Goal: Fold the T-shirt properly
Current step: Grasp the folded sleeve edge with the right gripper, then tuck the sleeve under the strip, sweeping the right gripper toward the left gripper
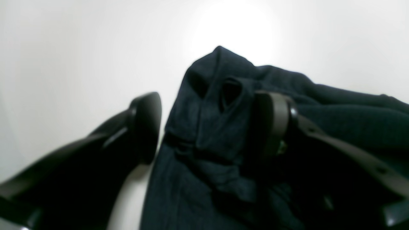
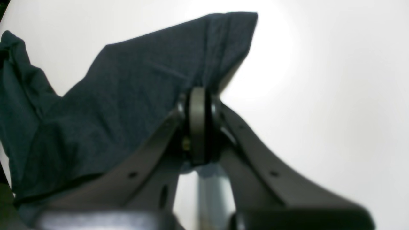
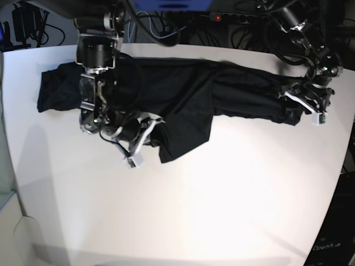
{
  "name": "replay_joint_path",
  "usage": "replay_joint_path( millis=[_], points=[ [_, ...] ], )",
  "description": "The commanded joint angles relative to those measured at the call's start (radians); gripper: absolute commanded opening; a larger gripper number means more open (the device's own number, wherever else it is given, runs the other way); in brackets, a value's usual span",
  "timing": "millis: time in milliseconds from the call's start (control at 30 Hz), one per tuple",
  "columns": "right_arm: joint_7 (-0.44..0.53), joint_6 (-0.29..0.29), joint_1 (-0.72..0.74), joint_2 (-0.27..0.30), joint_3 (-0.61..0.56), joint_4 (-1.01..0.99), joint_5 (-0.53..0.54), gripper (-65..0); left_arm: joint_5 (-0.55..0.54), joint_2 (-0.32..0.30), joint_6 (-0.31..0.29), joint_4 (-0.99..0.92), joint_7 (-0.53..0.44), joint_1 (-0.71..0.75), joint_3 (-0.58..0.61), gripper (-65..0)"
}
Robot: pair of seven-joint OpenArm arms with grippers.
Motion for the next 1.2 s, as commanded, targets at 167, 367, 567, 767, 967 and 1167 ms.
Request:
replay_joint_path(
  millis=[167, 367, 567, 767, 967, 1167],
  points=[
    [-0.072, -0.009, -0.004, 0.027, -0.121, 0.127, -0.046, -63.8, 0.052, -0.008, 0.009, 0.004, 0.050, 0.005, -0.001, -24.4],
    [-0.128, -0.009, -0.029, 0.037, -0.236, 0.295, -0.048, -63.7, 0.052, -0.008, 0.009, 0.004, 0.050, 0.005, -0.001, -24.4],
    [-0.190, -0.009, -0.031, 0.038, -0.375, 0.447, -0.048, -63.7, 0.052, -0.008, 0.009, 0.004, 0.050, 0.005, -0.001, -24.4],
    [-0.250, -0.009, -0.031, 0.001, -0.509, 0.548, -0.045, -63.8, 0.052, -0.008, 0.009, 0.004, 0.050, 0.005, -0.001, -24.4],
    [-0.273, -0.009, -0.063, -0.039, -0.690, 0.632, -0.046, -63.8, 0.052, -0.010, 0.009, 0.005, 0.050, 0.005, -0.001, -24.4],
    [-0.279, -0.009, -0.075, -0.074, -0.816, 0.648, -0.043, -64.0, 0.052, -0.008, 0.009, 0.098, 0.100, 0.005, -0.057, -24.4]
  ],
)
